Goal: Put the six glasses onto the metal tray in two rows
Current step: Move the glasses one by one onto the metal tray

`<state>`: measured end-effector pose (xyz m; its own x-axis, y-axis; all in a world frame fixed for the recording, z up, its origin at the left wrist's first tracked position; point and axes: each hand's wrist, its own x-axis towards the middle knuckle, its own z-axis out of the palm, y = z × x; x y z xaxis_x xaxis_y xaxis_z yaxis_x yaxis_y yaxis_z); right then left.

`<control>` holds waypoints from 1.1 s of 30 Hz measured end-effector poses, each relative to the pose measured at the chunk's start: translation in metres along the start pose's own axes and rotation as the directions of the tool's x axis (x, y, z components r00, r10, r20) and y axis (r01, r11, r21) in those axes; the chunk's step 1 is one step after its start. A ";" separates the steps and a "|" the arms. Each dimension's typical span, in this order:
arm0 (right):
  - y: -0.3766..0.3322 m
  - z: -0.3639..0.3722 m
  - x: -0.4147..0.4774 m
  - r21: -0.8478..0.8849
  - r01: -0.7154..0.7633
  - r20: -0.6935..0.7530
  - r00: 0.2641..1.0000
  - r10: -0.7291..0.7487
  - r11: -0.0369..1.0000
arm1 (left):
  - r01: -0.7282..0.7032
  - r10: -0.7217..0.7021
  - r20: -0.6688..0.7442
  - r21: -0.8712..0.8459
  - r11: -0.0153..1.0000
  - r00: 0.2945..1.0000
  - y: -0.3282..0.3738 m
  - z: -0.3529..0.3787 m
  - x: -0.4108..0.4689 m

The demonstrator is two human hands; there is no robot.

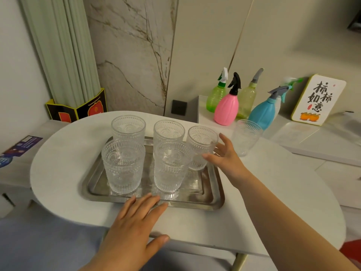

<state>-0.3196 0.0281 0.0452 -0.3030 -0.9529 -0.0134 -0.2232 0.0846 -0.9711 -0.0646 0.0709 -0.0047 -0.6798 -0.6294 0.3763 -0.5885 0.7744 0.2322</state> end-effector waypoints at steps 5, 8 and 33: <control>0.009 -0.046 -0.016 0.116 -0.063 -0.095 0.993 0.074 0.991 | -0.044 0.044 0.018 -0.008 0.999 0.999 0.008 0.005 0.004; 0.018 -0.074 -0.019 0.188 -0.053 -0.288 0.952 0.107 0.981 | -0.076 0.076 0.042 0.012 0.997 0.996 0.013 0.009 0.008; 0.042 -0.073 0.055 -0.061 0.011 -0.525 0.850 -0.041 0.998 | -0.063 0.061 0.062 0.030 0.998 0.996 0.013 0.020 0.013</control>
<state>-0.4136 0.0003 0.0209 -0.7349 -0.6605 0.1540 -0.2824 0.0915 -0.9549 -0.0899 0.0712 -0.0151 -0.7401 -0.5841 0.3332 -0.5579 0.8100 0.1807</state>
